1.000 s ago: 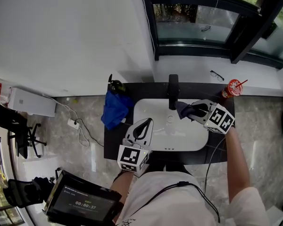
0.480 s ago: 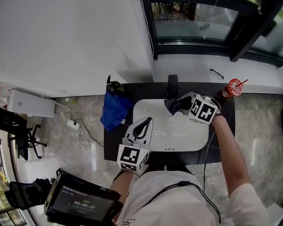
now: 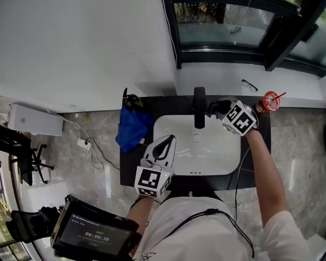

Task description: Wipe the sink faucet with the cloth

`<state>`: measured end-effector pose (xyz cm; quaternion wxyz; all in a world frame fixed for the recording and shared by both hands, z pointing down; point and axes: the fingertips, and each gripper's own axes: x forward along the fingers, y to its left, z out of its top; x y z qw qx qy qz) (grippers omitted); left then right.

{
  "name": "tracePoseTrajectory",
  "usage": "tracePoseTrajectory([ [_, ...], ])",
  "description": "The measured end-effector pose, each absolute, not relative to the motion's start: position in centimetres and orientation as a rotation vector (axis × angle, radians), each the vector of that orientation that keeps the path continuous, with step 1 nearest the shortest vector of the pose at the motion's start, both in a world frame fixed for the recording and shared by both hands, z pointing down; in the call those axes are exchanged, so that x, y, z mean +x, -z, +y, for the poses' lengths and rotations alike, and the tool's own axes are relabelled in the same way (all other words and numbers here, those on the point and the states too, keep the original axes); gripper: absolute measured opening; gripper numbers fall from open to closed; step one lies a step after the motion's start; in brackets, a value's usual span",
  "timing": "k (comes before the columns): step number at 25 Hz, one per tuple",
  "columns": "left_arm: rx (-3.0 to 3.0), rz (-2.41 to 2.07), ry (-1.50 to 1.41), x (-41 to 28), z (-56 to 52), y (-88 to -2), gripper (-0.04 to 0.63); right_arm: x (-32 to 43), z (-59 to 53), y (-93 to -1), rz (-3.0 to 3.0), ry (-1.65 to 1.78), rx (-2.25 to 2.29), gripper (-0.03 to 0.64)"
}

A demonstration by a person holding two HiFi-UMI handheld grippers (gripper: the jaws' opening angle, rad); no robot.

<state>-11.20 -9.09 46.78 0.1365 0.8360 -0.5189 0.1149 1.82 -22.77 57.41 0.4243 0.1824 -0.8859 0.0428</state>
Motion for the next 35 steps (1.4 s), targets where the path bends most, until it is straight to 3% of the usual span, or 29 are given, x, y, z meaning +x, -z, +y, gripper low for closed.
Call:
tracePoseTrajectory([
  [13, 2.432, -1.486, -0.337, -10.8, -9.2, -47.1, -0.006, 11.2, -21.2, -63.5, -2.122, -0.377, 0.678, 0.12],
  [20, 2.426, -1.489, -0.351, -10.9, -8.7, -47.3, -0.006, 5.7, -18.8, -63.5, -2.471, -1.061, 0.707, 0.12],
  [25, 2.412, -1.503, -0.362, -11.2, -7.8, -47.1, -0.006, 2.2, -18.7, -62.7, -2.597, -1.312, 0.64, 0.12],
  [35, 2.36, -1.549, -0.408, -12.5, -5.9, -47.8, -0.006, 1.5, -18.9, -63.2, -2.64, -2.296, 0.389, 0.118],
])
